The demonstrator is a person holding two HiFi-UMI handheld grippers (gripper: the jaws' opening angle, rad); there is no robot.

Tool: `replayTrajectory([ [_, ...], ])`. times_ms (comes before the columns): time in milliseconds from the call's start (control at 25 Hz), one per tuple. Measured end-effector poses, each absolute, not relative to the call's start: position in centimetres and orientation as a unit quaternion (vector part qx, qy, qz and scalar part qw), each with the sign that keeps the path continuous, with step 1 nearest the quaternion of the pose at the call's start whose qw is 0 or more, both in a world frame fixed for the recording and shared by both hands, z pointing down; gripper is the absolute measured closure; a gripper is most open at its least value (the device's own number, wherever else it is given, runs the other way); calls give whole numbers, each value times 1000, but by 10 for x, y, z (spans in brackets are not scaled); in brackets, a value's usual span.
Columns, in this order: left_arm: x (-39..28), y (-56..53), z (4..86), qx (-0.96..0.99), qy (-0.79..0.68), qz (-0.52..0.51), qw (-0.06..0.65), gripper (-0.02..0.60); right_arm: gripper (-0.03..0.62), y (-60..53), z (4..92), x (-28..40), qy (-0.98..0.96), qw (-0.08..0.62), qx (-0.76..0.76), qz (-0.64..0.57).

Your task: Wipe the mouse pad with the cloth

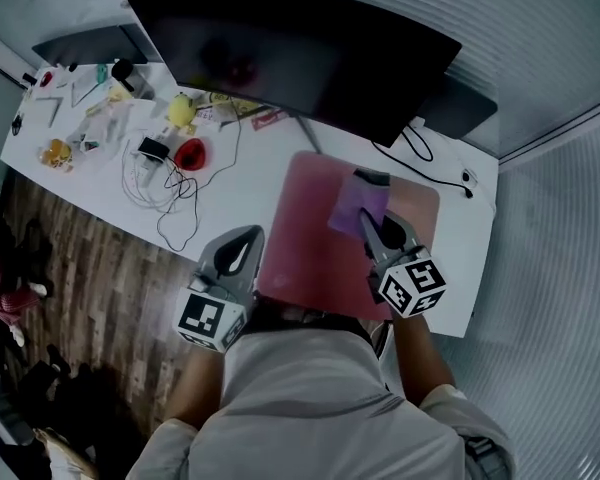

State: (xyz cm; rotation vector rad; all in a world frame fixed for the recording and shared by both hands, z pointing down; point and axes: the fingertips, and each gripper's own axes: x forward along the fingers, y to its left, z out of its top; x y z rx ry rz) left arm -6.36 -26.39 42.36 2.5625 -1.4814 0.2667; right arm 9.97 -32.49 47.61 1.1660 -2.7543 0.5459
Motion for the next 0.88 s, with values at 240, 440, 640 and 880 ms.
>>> replayTrajectory([
  [240,-93,-283,425,861,-493,86,86,578,551,-354,513,30,-911,79,343,214],
  [440,-127,-291,430,861,-491,87,100,578,551,-387,555,-39,-906,108,317,257],
  [640,-166,-296,438,857,-494,83,121,578,551,-417,602,-90,-892,130,309,304],
  [880,-182,-312,444,863,-482,88,125,578,551,-435,661,-69,-845,195,360,343],
])
